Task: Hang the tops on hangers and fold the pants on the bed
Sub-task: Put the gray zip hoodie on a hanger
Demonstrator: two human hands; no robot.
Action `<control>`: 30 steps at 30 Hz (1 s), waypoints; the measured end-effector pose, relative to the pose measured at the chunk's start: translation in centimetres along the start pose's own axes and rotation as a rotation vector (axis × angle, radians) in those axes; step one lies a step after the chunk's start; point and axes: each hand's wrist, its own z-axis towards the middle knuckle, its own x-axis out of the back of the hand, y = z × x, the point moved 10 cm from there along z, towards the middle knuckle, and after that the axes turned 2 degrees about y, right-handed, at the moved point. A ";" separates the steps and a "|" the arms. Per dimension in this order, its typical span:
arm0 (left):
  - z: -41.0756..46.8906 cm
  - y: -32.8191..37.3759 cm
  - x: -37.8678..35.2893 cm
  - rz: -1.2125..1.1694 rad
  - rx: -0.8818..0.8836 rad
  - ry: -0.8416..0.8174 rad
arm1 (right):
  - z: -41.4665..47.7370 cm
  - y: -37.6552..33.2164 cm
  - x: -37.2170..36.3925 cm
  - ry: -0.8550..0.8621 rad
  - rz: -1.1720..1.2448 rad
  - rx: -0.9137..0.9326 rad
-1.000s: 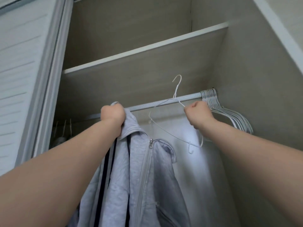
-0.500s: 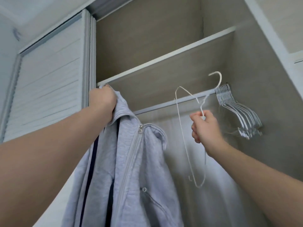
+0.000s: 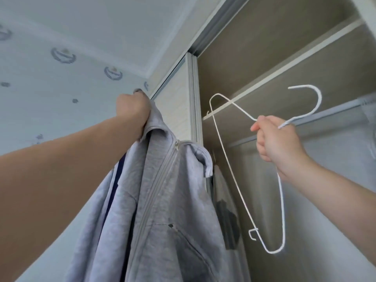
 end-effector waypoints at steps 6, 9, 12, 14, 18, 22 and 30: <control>1.7 5.8 13.0 0.197 -0.063 0.184 | -6.1 -5.0 -7.1 -0.193 0.281 -0.042; 2.4 9.0 19.1 0.315 -0.088 0.249 | -8.7 -7.8 -10.5 -0.267 0.379 -0.055; 2.3 12.4 25.3 0.420 -0.109 0.309 | -11.8 -10.3 -14.8 -0.354 0.429 -0.056; 2.3 14.4 29.4 0.460 -0.119 0.323 | -14.1 -12.2 -18.0 -0.396 0.489 -0.063; 1.0 17.9 38.1 0.576 -0.112 0.344 | -20.3 -15.8 -24.5 -0.489 0.641 -0.100; -1.0 20.1 48.4 0.683 -0.082 0.401 | -29.3 -18.8 -30.8 -0.617 0.780 -0.194; -9.9 18.4 71.9 0.697 0.132 0.440 | -51.5 -23.3 -39.7 -0.905 0.877 -0.396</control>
